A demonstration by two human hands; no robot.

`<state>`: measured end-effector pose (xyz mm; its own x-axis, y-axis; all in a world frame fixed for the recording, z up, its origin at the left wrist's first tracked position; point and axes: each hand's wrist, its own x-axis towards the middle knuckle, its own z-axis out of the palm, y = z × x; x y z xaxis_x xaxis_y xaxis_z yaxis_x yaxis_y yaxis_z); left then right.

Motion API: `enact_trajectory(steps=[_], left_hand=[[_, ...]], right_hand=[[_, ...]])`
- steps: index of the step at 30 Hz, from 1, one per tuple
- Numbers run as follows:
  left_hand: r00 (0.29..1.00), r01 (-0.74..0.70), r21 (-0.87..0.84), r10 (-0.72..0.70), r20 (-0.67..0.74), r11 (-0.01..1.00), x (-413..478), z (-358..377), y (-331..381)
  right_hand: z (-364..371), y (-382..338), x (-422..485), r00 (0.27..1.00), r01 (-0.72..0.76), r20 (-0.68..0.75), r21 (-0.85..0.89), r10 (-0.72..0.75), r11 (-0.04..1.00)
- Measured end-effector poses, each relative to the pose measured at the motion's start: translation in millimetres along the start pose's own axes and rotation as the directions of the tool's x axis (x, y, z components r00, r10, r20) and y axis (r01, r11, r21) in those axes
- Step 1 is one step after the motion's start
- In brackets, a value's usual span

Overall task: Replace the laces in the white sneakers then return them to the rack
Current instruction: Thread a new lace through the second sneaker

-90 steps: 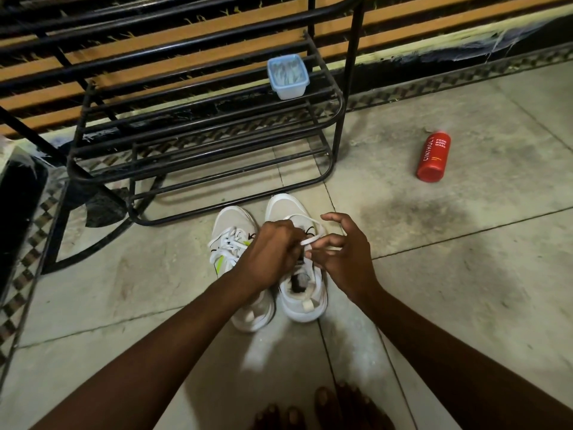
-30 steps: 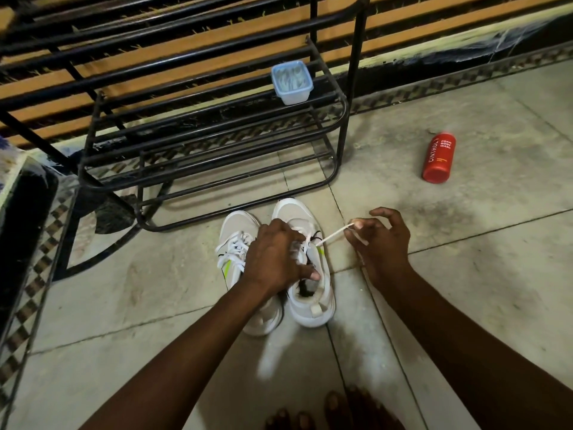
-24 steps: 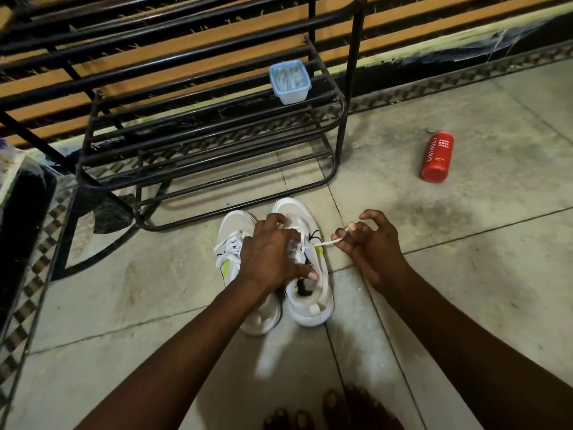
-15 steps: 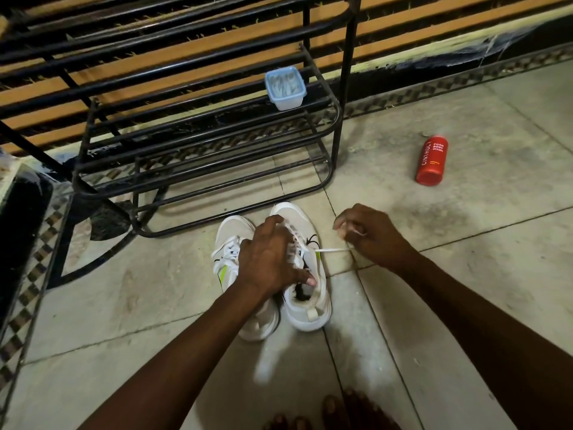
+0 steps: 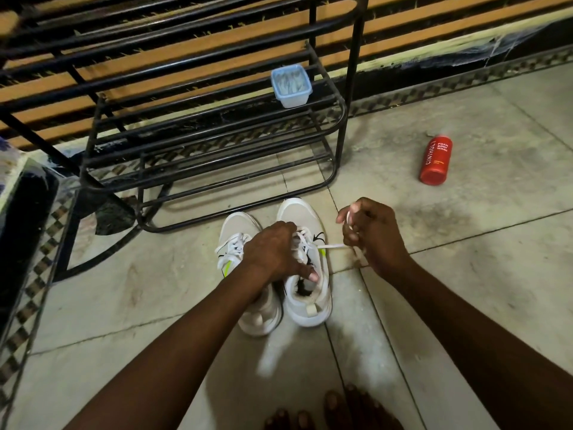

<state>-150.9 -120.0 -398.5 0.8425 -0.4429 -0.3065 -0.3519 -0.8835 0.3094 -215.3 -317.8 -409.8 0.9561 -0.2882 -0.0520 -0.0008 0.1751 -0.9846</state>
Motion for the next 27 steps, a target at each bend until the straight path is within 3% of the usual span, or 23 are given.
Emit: enact_trajectory(steps=[1,2,3,4,5,7,10,12,21,27], left_hand=[[1.0,0.006,0.008,-0.006,0.002,1.0,-0.4,-0.1,0.2],[1.0,0.01,0.018,-0.01,0.002,1.0,-0.1,0.2,0.3],[1.0,0.012,0.027,-0.012,-0.003,1.0,0.1,0.8,0.1],[1.0,0.015,0.032,-0.015,-0.008,0.999,-0.1,1.1,0.0],[1.0,0.018,0.034,-0.018,-0.01,0.999,-0.7,1.1,0.1],[1.0,0.022,0.04,-0.022,-0.009,0.999,-1.0,1.3,0.6],[1.0,0.029,0.043,-0.028,-0.009,0.999,-2.4,0.9,1.6],[0.999,0.032,0.045,-0.031,-0.009,0.998,-3.9,0.0,3.1],[1.0,0.016,0.049,-0.015,-0.016,0.999,-9.5,-1.4,5.7],[0.998,0.011,-0.144,-0.018,-0.052,0.99,-13.6,-2.5,-0.2]], right_hand=[[-6.7,1.0,0.7,0.986,0.154,0.111,-0.337,-0.124,0.929],[-9.7,-0.1,-0.1,0.938,0.329,0.303,-0.623,-0.169,0.71],[-10.7,1.6,-0.7,0.871,0.472,0.478,-0.748,-0.115,0.466],[-10.4,3.1,-2.1,0.818,0.547,0.575,-0.78,0.003,0.303],[-8.5,2.0,-4.1,0.788,0.579,0.609,-0.783,0.091,0.227],[-2.7,-6.1,-6.6,0.793,0.59,0.608,-0.78,0.031,0.208],[-3.0,-29.4,-9.3,0.82,0.57,0.516,-0.772,-0.246,0.28],[-2.4,-47.2,-13.7,0.838,0.535,0.444,-0.784,-0.316,0.315],[9.1,-69.8,-29.8,0.795,0.593,0.523,-0.776,-0.307,0.215],[9.3,-62.3,-27.9,0.83,0.539,0.435,-0.787,-0.349,0.3]])
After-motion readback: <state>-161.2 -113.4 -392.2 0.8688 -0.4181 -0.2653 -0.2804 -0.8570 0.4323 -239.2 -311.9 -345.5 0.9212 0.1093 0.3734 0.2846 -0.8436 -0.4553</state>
